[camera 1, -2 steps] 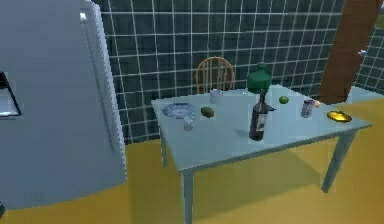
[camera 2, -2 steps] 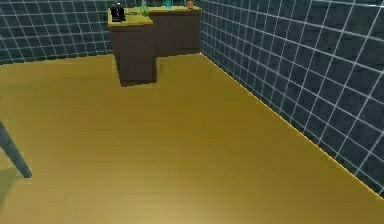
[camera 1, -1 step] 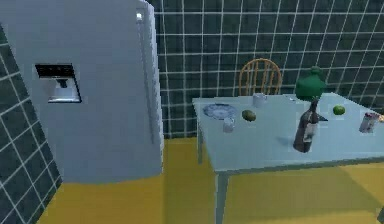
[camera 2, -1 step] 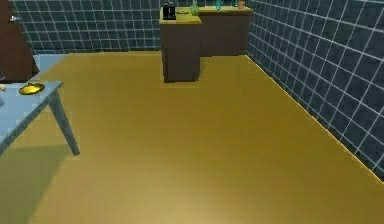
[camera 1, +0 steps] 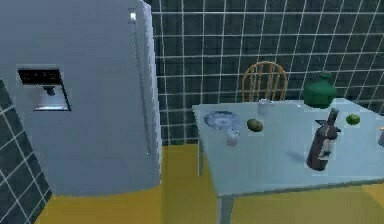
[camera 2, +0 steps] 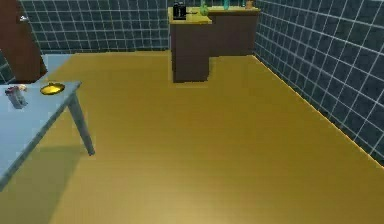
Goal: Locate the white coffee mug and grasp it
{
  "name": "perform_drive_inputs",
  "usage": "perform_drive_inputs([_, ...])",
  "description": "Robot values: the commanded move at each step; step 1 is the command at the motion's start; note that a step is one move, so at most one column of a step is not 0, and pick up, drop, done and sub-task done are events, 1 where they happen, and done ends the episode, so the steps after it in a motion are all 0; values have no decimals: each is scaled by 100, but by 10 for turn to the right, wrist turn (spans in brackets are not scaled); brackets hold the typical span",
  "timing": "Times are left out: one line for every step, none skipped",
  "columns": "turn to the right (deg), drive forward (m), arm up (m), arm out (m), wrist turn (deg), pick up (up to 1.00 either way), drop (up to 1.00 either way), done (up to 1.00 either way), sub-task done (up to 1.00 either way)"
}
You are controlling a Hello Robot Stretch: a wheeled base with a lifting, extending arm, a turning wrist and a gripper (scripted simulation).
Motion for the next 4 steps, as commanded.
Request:
perform_drive_inputs([-450,0,0,0,0,0,0,0,0])
perform_drive_inputs([-300,0,0,0,0,0,0,0,0])
perform_drive_inputs([-30,0,0,0,0,0,0,0,0])
perform_drive_inputs([450,0,0,0,0,0,0,0,0])
